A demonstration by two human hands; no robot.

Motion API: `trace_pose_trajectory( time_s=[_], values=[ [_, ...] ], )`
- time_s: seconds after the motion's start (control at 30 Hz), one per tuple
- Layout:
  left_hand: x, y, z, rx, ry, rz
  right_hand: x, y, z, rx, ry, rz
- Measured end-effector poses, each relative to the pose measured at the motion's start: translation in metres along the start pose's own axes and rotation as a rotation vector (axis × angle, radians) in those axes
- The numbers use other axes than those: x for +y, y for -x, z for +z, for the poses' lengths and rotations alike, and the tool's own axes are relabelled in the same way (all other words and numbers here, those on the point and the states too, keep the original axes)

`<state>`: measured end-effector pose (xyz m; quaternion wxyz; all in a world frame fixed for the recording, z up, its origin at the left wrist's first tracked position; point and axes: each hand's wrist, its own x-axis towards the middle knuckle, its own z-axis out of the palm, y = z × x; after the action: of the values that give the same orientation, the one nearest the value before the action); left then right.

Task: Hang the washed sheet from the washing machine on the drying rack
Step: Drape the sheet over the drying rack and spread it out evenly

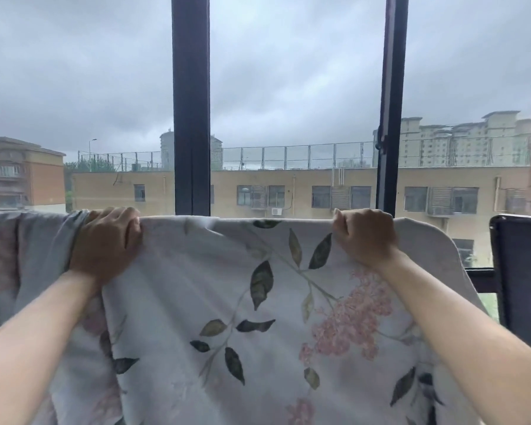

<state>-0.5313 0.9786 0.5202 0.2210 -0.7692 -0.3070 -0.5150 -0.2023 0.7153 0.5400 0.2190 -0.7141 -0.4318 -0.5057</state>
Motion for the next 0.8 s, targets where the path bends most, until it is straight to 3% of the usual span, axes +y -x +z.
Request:
trace_pose_trajectory(
  time_s=[0.23, 0.33, 0.43, 0.6, 0.8],
  values=[
    [-0.014, 0.000, 0.006, -0.045, 0.020, -0.014, -0.021, -0.005, -0.002, -0.110, 0.013, 0.054],
    [0.008, -0.008, 0.004, -0.068, 0.002, 0.034, -0.045, -0.011, -0.002, -0.167, -0.033, -0.044],
    [0.027, -0.010, 0.006, -0.067, 0.049, 0.080, -0.080, -0.016, 0.005, -0.114, -0.048, -0.061],
    [-0.021, -0.007, 0.012, -0.017, 0.040, 0.073, -0.079, -0.013, 0.012, -0.045, -0.008, 0.039],
    [-0.036, 0.031, 0.022, -0.044, -0.078, -0.032, -0.095, 0.012, 0.017, 0.077, -0.061, 0.075]
  ],
)
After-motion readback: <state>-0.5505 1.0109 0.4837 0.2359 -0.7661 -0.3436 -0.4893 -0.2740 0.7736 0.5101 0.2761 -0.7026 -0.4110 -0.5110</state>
